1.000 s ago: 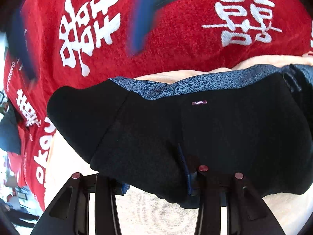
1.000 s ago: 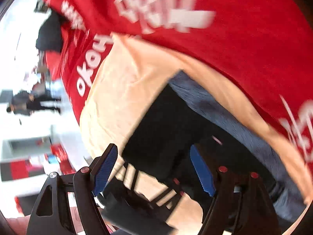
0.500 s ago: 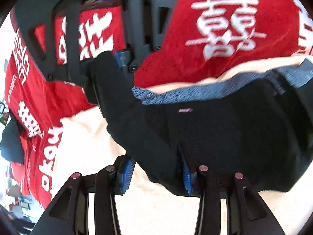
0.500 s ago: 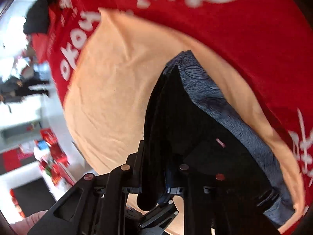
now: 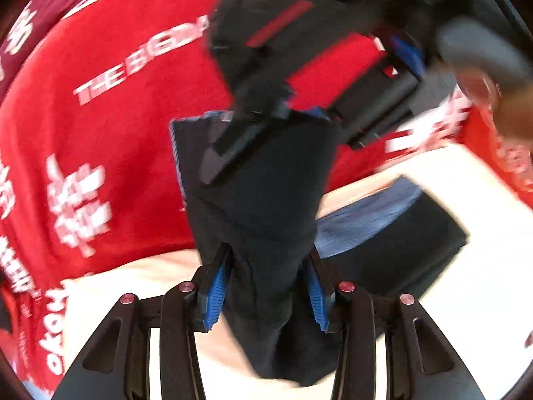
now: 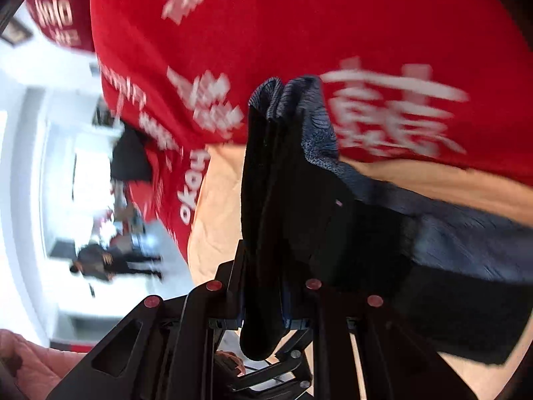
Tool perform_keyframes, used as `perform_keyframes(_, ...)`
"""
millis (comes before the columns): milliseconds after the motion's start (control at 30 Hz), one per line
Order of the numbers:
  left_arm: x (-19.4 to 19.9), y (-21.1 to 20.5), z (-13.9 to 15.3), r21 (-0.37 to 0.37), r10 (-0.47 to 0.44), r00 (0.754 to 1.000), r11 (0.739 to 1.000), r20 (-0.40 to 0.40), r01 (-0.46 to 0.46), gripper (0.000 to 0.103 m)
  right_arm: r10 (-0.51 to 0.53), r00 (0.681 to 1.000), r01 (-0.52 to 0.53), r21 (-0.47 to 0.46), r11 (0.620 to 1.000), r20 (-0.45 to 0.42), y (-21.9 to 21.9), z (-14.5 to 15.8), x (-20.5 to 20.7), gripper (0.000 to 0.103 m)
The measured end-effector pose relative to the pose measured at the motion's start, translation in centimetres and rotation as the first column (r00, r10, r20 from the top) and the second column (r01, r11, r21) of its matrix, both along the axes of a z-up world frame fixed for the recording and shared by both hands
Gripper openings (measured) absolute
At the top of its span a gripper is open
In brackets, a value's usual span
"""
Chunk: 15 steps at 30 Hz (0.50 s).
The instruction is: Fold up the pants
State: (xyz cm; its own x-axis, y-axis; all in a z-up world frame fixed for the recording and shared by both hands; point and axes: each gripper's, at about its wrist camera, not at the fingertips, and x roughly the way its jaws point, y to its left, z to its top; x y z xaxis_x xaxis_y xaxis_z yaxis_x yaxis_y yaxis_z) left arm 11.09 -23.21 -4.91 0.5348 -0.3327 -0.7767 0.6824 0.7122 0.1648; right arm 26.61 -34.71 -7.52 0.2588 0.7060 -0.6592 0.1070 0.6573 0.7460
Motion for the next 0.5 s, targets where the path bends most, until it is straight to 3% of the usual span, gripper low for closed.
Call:
perform_keyframes(200, -3.8, -7.2, -1.8, -0.047, -0.131, 0.98, 0.991, -0.153, 0.125, 0.043, -0.184, 0.983, 0.185, 0.02, 0.983, -0.027, -10.2, -1.6, -8.6, 0.018)
perform_keyframes(367, -6.0, -11.3, -6.4, 0.028, -0.175, 0.961, 0.982, -0.214, 0.185, 0.043, -0.287, 0.954, 0.29, 0.014, 0.957, -0.086, -15.3, -6.0, -13.5, 0.018)
perform_keyframes(500, -7.3, -13.0, -8.7, 0.08, -0.191, 0.956, 0.974, -0.223, 0.213, 0.045, -0.324, 0.937, 0.329, 0.013, 0.944, -0.13, -16.7, -9.3, -15.2, 0.018)
